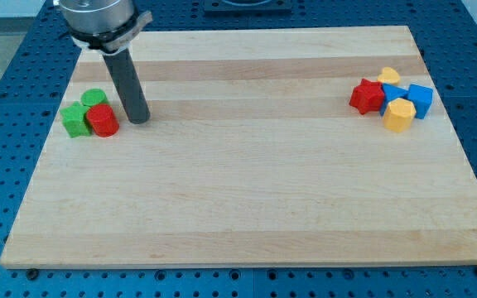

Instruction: Move your arm below the red circle

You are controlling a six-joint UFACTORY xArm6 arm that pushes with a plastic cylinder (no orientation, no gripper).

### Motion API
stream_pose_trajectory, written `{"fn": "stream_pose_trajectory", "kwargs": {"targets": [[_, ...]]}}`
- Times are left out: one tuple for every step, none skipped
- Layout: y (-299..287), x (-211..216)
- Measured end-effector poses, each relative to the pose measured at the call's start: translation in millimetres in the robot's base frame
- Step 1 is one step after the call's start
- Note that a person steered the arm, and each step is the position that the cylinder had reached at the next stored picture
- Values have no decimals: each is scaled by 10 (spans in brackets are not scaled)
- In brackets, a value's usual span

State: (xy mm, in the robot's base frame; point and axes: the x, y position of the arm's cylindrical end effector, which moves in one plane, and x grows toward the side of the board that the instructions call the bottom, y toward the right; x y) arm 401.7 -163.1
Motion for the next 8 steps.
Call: {"fn": "stream_pose_trajectory", "kwargs": {"targets": [[34, -110], [83, -124], [328, 79], [410, 625], [279, 913], [-50, 914], [-336, 914], [-498, 860]]}}
